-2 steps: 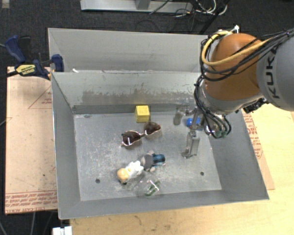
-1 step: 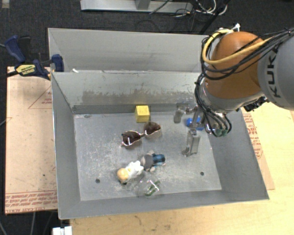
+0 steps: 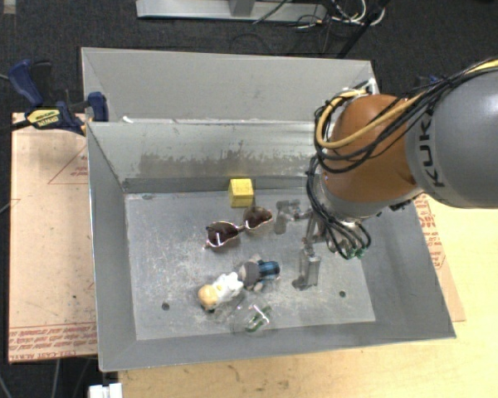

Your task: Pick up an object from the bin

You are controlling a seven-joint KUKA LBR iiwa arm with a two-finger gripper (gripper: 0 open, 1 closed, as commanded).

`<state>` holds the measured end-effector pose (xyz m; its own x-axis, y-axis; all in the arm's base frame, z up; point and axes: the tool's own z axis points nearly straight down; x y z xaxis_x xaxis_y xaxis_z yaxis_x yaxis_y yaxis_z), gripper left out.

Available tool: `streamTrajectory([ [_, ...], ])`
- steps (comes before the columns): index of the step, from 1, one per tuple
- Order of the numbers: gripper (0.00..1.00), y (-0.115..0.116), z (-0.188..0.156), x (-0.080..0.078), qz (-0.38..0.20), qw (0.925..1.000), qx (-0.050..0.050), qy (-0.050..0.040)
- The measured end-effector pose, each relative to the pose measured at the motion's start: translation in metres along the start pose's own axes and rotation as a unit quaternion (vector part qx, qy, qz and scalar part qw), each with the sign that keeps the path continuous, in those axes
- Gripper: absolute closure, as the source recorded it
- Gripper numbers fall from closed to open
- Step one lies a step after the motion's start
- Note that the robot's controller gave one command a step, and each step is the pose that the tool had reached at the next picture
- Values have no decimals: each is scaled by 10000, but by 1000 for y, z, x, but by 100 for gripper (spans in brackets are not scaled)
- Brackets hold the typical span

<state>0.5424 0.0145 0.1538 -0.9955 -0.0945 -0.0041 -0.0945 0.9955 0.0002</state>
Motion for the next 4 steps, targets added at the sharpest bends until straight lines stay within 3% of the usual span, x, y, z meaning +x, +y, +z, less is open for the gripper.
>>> streamTrajectory([
  [1,0,29,16,15,-1798,9837,-7,26],
  [2,0,30,5,32,-2847,9586,-10,25],
  [3,0,28,44,35,-3577,9338,10,-25],
  [4,100,79,82,-48,-3198,9475,-14,-16],
])
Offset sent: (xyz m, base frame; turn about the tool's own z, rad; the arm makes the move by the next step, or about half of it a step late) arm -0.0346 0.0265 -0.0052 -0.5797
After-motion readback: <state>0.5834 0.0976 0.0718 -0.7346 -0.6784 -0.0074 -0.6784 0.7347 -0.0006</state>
